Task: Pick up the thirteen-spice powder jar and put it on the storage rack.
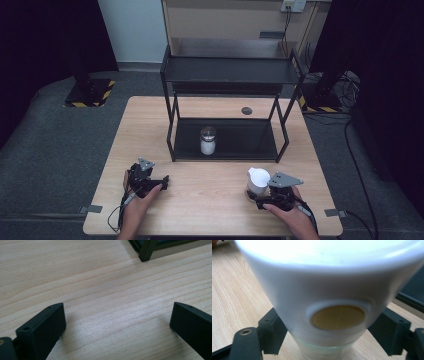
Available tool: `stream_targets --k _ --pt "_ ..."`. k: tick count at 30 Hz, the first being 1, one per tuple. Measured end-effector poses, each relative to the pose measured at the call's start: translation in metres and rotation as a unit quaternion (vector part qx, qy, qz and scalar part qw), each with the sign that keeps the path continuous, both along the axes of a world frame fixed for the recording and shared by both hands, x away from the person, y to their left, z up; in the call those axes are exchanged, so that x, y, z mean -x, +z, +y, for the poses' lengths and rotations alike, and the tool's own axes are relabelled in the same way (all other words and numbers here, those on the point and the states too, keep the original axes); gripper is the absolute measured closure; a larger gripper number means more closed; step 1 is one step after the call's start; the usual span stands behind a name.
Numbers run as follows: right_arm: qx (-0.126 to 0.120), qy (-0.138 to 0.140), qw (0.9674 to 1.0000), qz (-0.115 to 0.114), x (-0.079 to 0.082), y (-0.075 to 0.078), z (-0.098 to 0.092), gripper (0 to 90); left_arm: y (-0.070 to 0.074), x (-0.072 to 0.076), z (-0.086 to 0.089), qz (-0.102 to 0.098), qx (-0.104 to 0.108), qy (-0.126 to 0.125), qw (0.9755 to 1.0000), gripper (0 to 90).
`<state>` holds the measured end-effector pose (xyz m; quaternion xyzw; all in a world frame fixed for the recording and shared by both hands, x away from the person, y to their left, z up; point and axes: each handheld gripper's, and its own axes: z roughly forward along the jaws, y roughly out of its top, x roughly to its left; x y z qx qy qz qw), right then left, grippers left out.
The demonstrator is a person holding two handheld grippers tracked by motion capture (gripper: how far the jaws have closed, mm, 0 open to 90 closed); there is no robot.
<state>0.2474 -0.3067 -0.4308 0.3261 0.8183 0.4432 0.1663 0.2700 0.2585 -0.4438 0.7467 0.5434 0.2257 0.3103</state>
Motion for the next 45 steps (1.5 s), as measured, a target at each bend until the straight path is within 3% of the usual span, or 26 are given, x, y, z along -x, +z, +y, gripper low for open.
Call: stream_targets --k 11,30,37,45 --pt "-0.002 0.005 1.0000 -0.002 -0.001 -0.004 0.002 30.3 0.000 0.000 0.000 0.000 0.000 0.000 1.0000 0.0" --pt "0.003 0.000 1.0000 -0.009 0.003 -0.004 0.005 31.1 0.000 0.000 0.000 0.000 0.000 0.000 1.0000 0.0" --pt "-0.014 -0.008 0.9997 -0.017 0.006 0.000 -0.001 31.1 0.000 0.000 0.000 0.000 0.000 0.000 1.0000 0.0" --pt "-0.012 -0.013 0.9997 -0.016 0.005 0.005 -0.008 31.1 0.000 0.000 0.000 0.000 0.000 0.000 1.0000 0.0"
